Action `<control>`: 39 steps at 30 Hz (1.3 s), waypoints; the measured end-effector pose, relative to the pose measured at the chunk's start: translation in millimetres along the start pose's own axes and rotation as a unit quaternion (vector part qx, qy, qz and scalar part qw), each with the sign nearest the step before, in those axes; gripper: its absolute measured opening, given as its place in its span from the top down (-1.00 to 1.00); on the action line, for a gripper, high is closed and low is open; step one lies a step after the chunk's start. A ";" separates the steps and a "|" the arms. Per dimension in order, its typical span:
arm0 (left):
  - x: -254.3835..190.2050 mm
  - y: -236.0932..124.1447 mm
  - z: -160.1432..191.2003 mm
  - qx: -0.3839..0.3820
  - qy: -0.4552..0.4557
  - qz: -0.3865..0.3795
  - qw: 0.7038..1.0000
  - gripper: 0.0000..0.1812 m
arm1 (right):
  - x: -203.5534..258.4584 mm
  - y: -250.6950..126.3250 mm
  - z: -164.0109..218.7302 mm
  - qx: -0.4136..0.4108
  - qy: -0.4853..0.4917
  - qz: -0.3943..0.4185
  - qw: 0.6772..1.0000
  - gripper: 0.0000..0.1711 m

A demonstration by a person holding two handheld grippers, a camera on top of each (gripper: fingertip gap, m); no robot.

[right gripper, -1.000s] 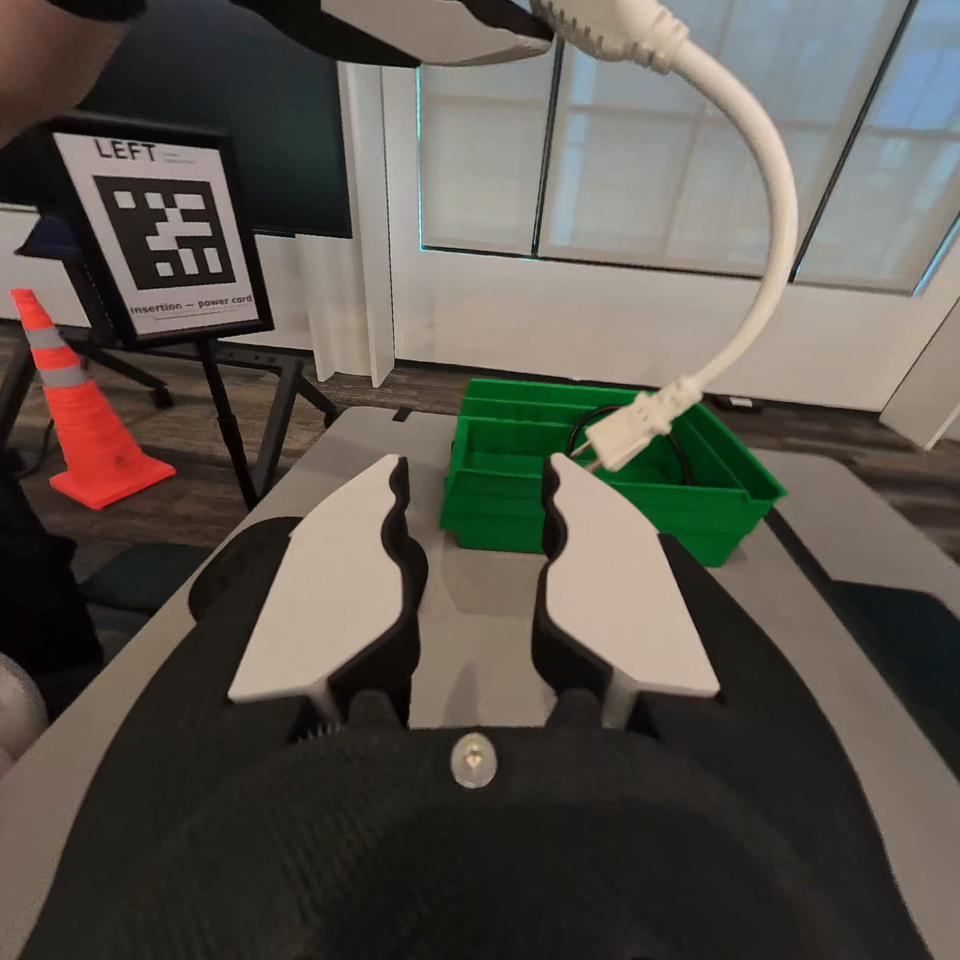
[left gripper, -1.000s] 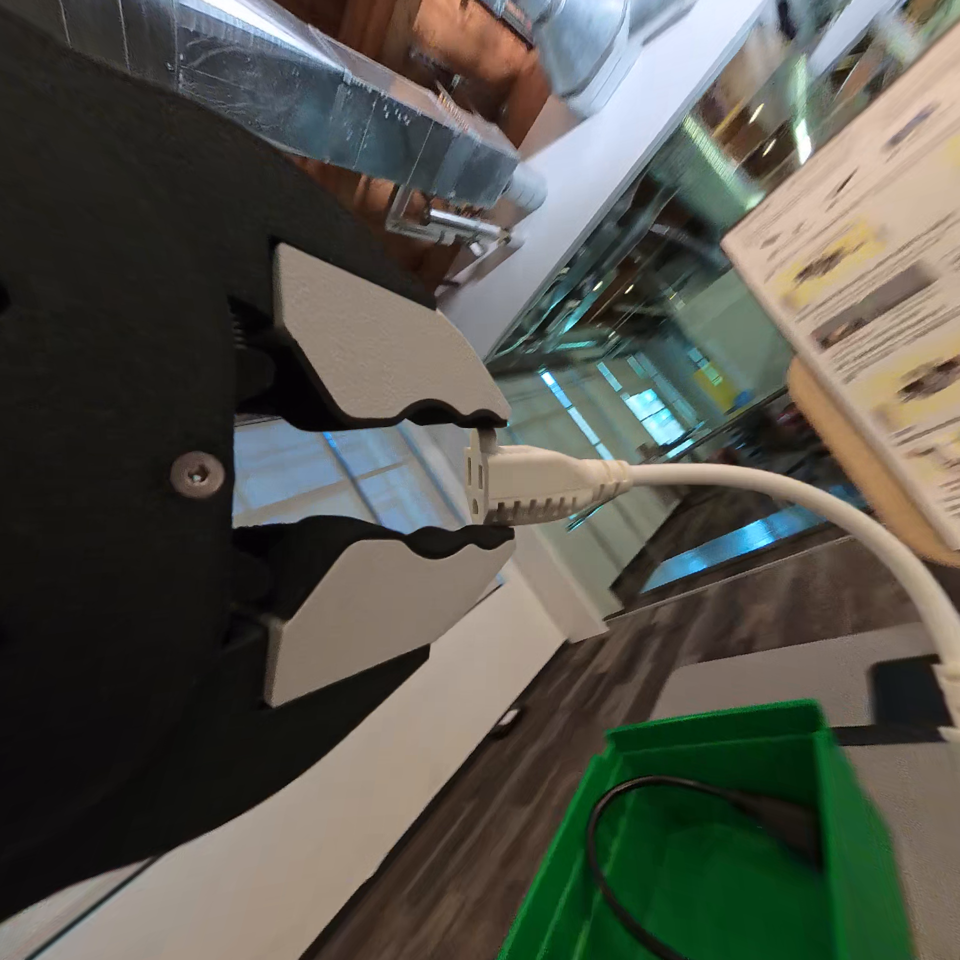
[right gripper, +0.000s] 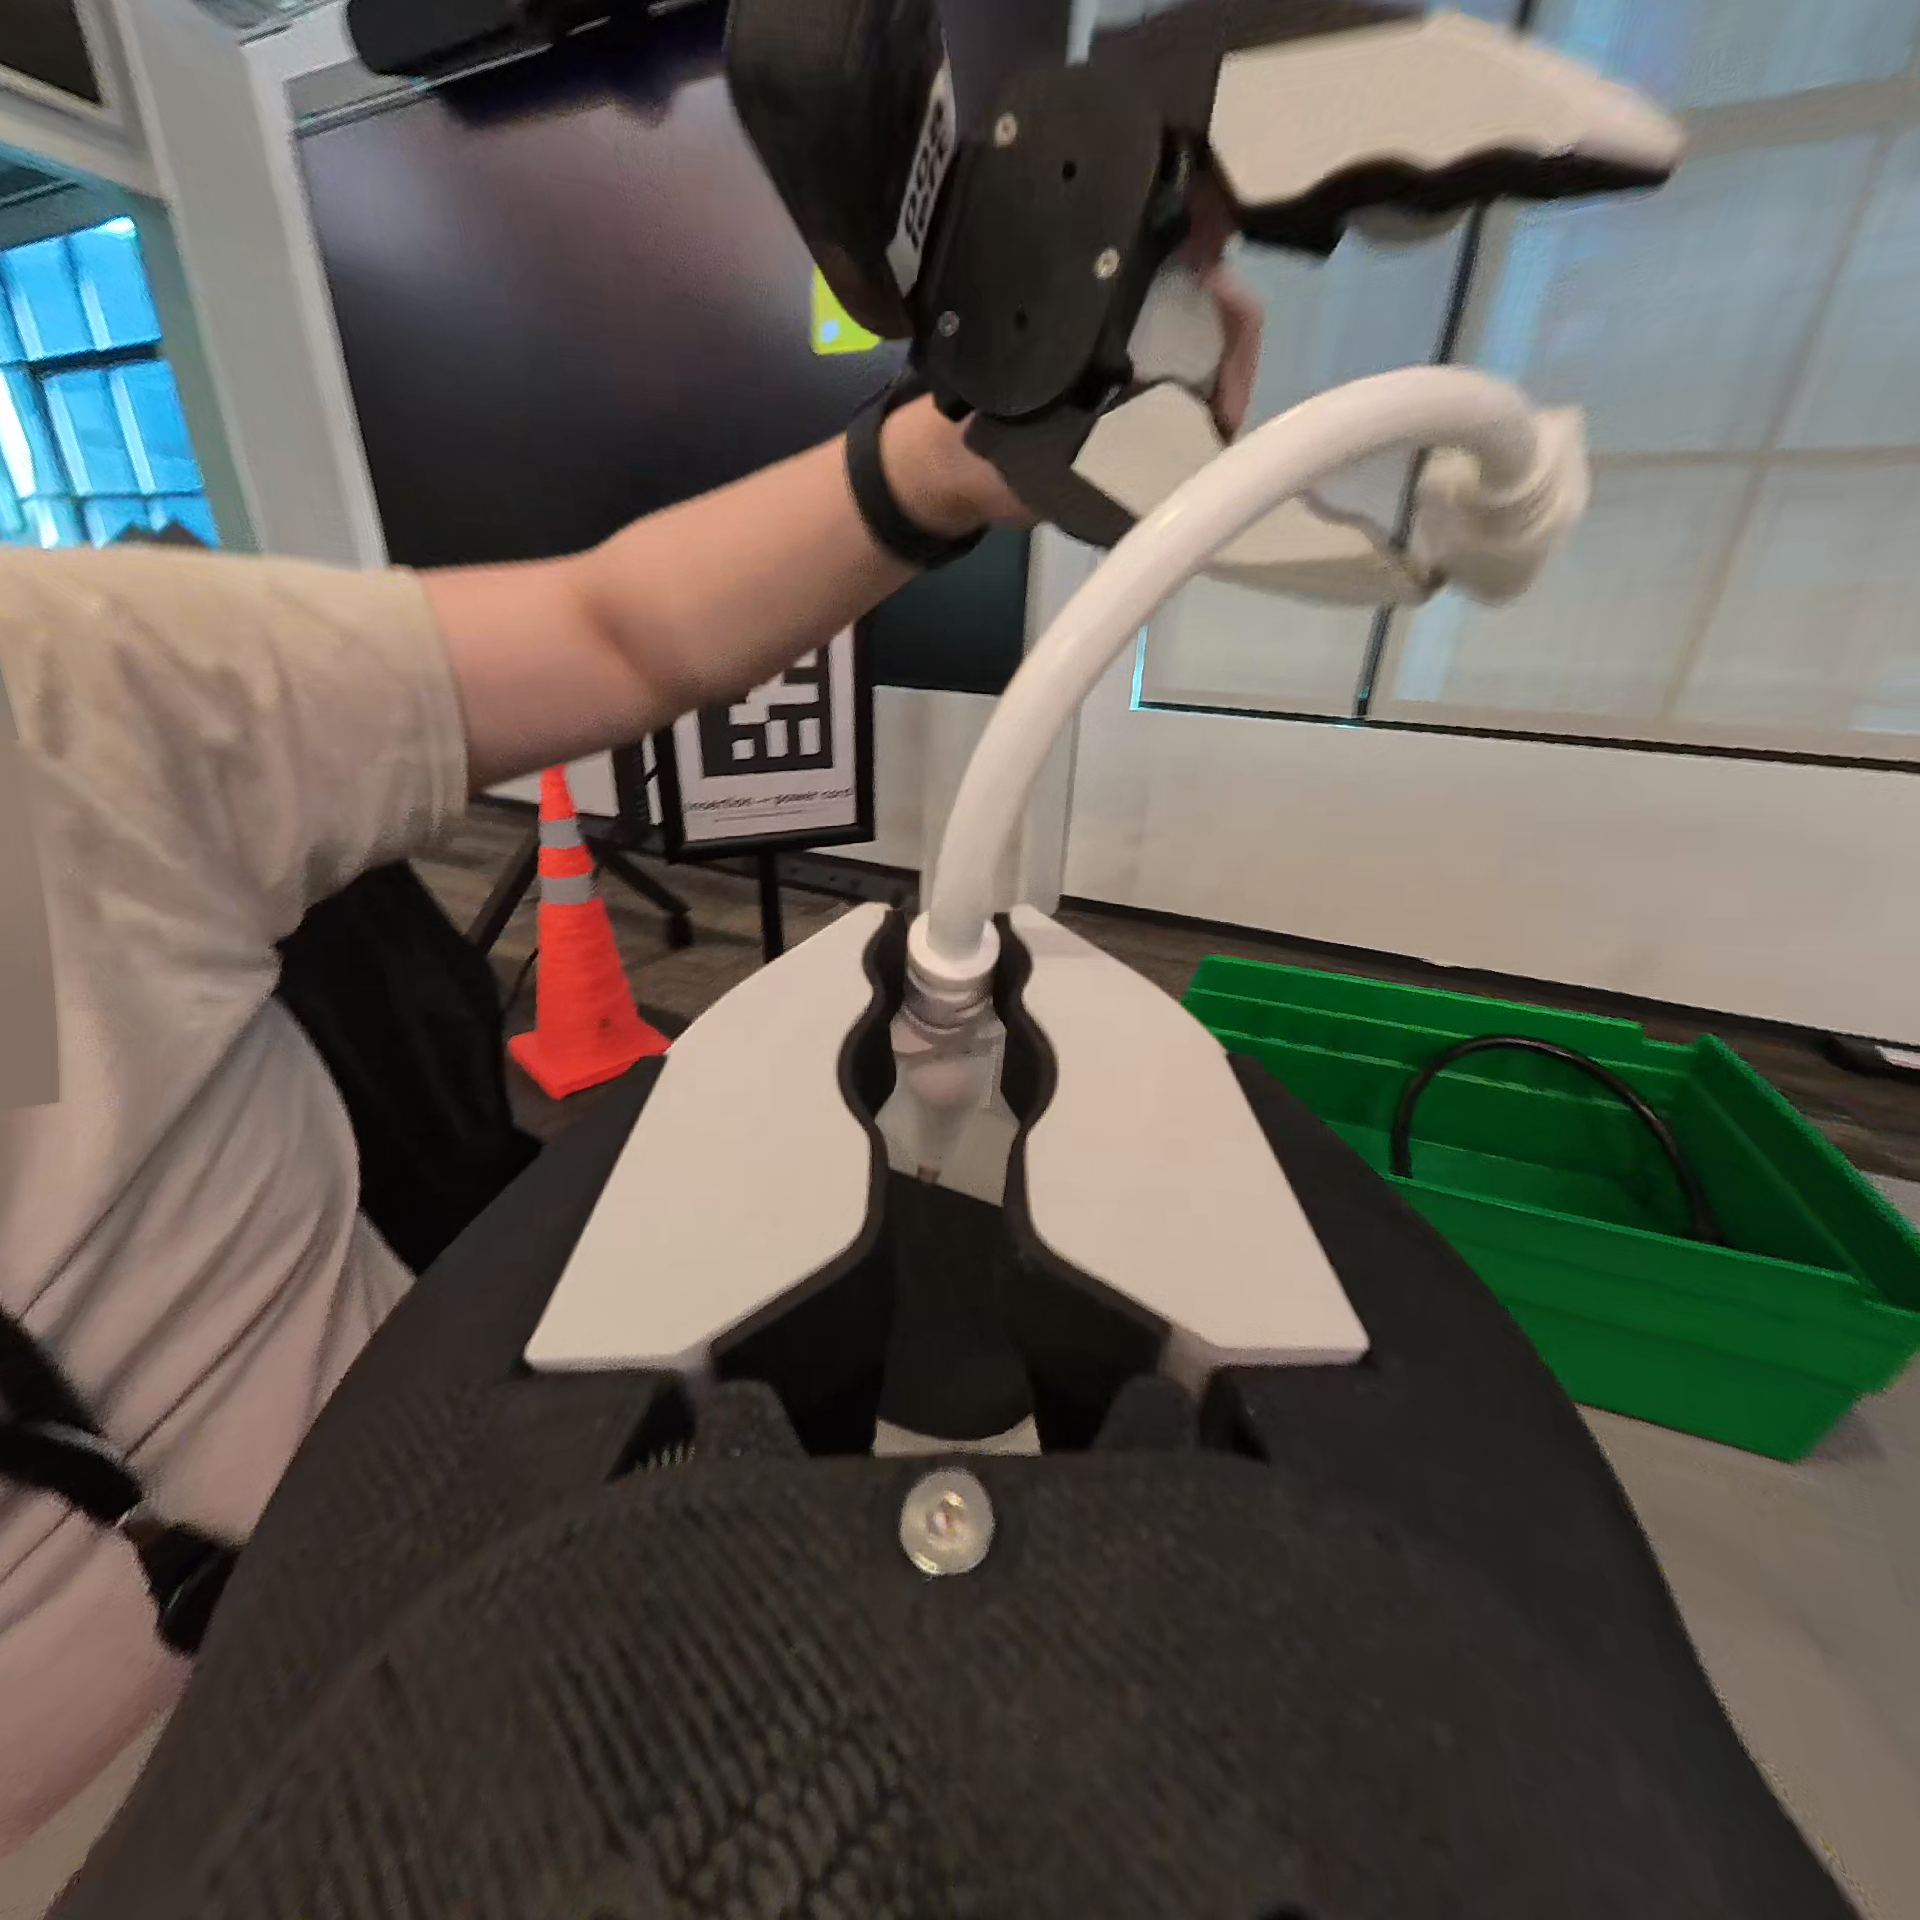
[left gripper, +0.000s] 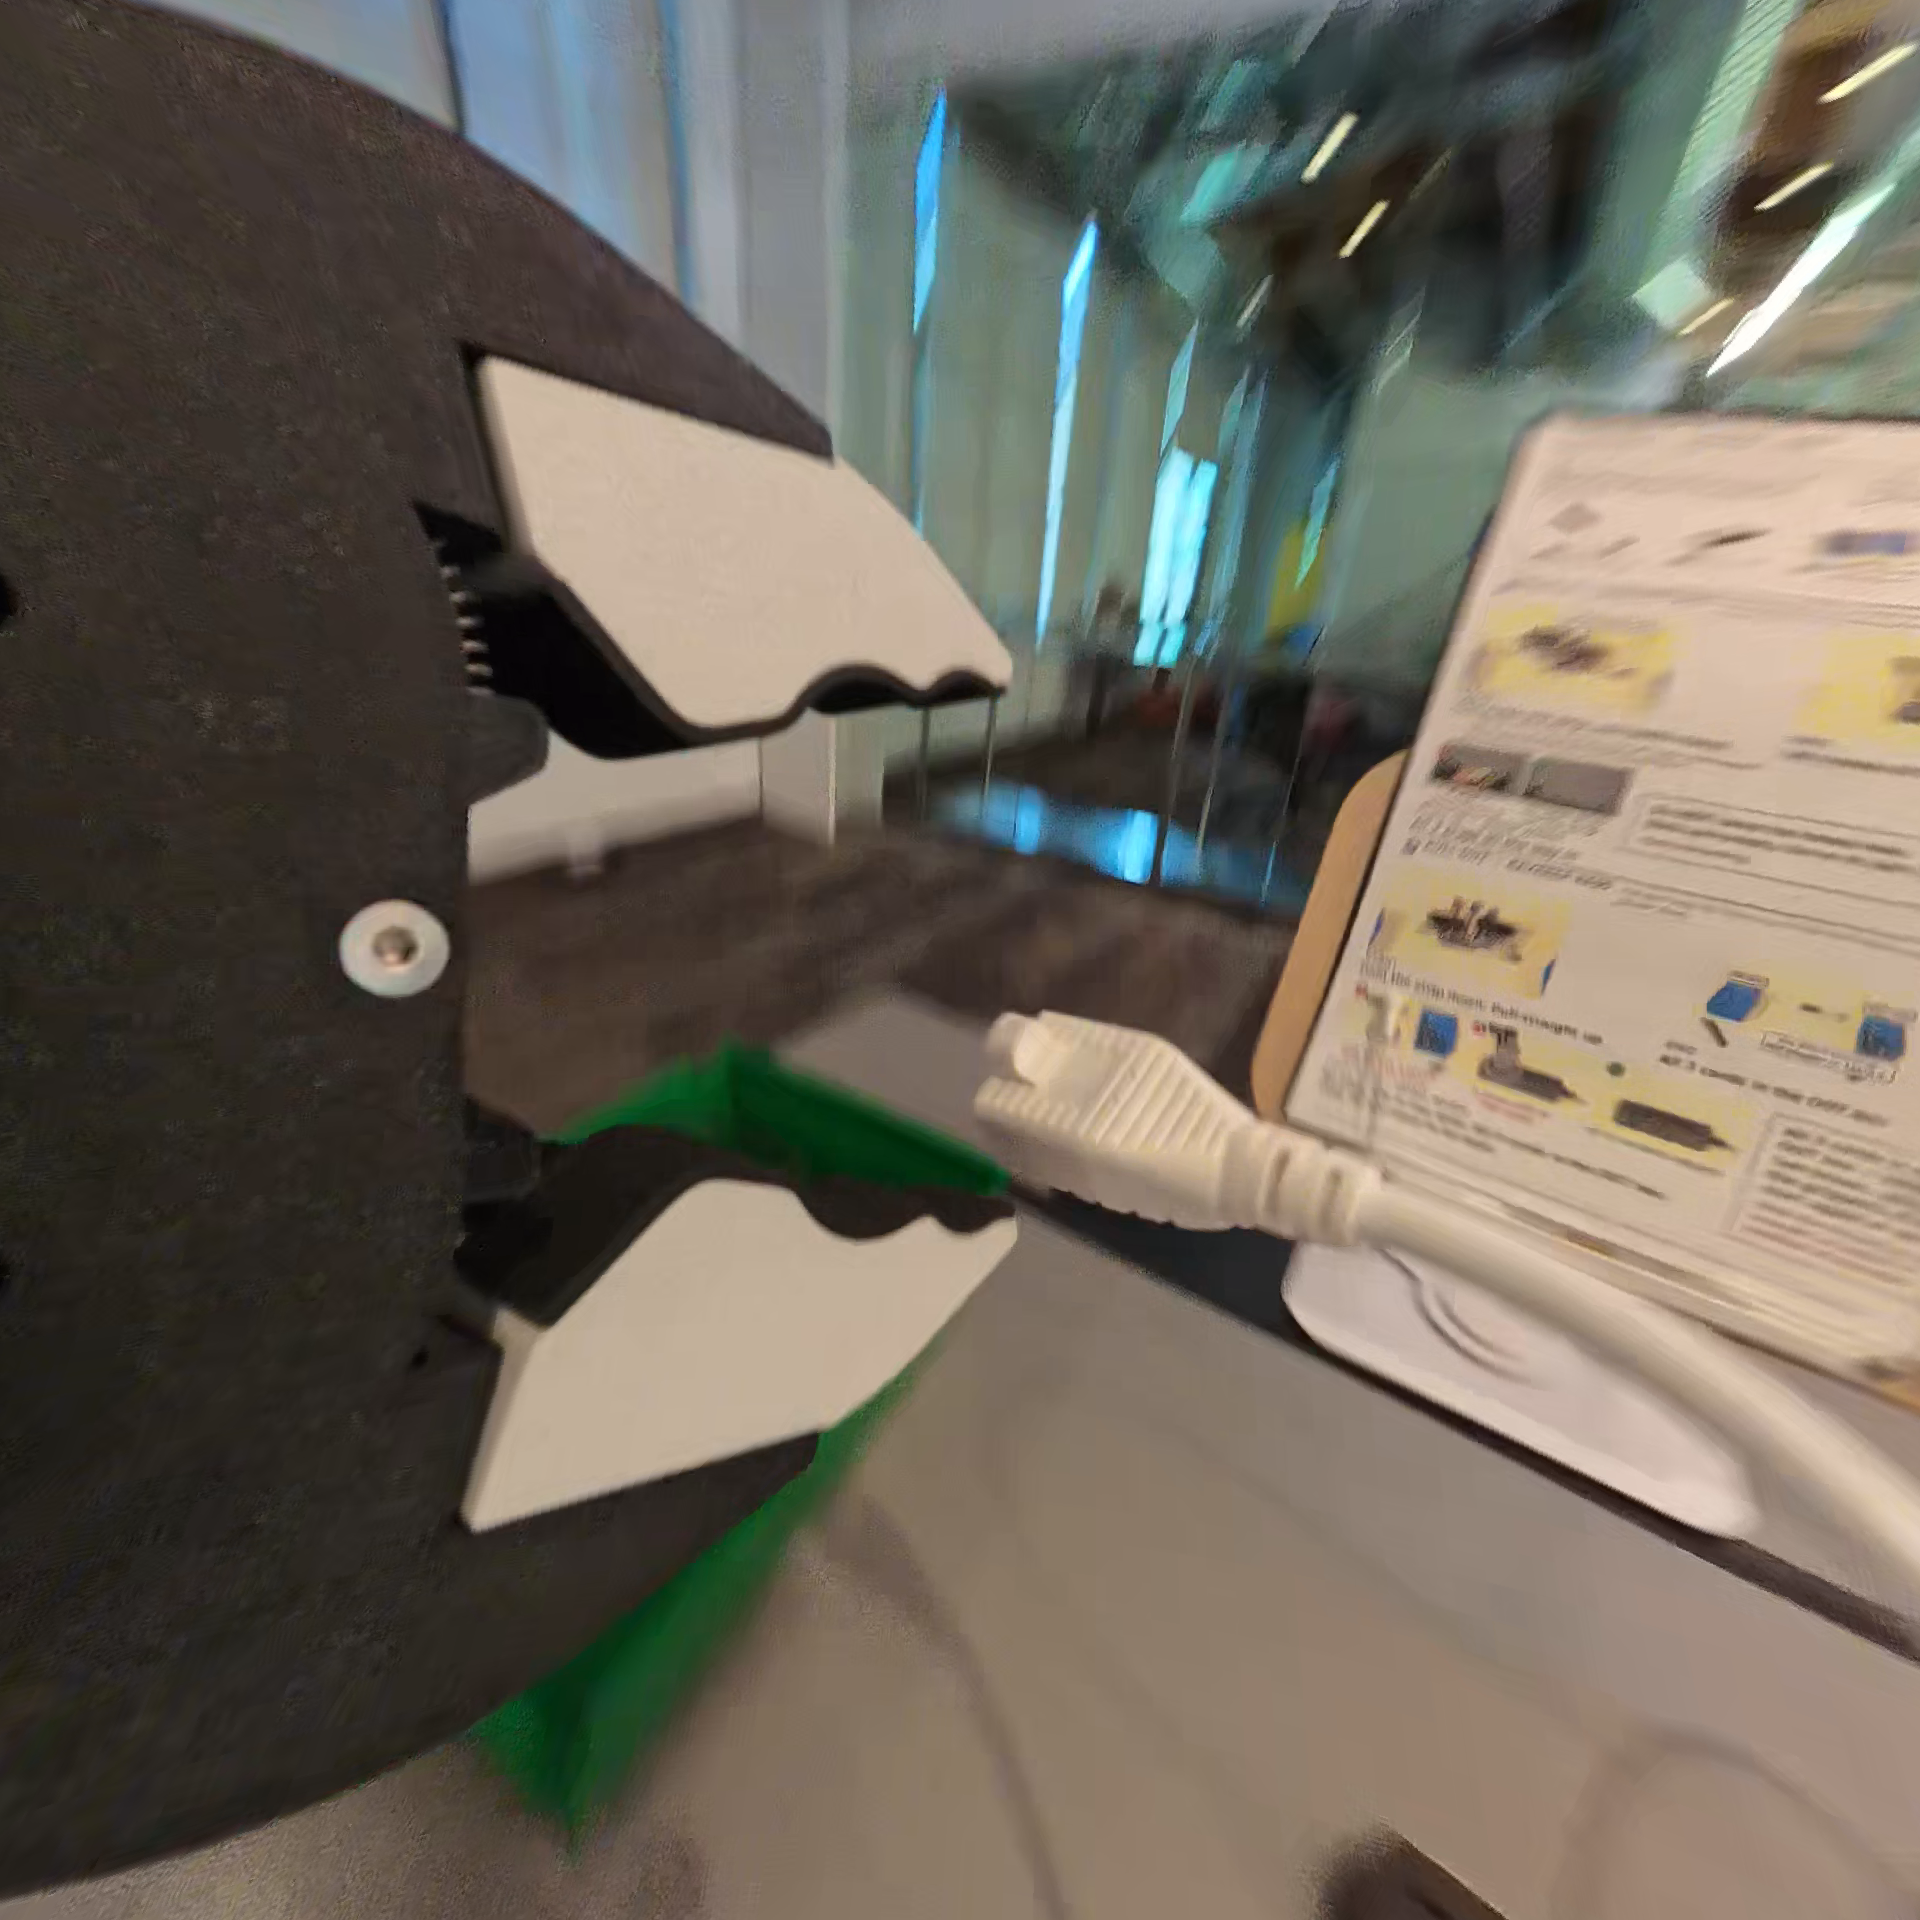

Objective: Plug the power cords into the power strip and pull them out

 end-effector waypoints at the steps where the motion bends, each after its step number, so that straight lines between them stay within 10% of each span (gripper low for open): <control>1: -0.8 3.0 8.6 0.001 -0.093 0.029 0.995 -0.05 | -2.9 -2.6 -2.8 -0.008 0.006 0.018 1.000 0.80; 7: -55.8 -12.0 37.9 -0.182 -0.456 0.167 0.855 0.23 | -12.7 -2.0 -7.5 -0.005 0.071 0.079 0.994 0.81; 19: -163.7 -4.8 -36.4 -0.326 -0.542 0.383 0.673 0.29 | -10.7 13.8 -4.2 -0.049 0.165 0.041 0.984 0.81; 39: -166.0 9.7 -27.7 -0.311 -0.509 0.386 0.704 0.69 | -28.7 3.8 14.1 -0.051 0.208 0.062 0.975 0.81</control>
Point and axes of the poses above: each gripper's, where its closed fingertips meet, y out along the fingers, z out of its underside, x = y × z across the jaws, the point moved 7 cm from there along -y, back along the fingers, and after that the axes turned 7 degrees about -z, right-handed, at the moved point
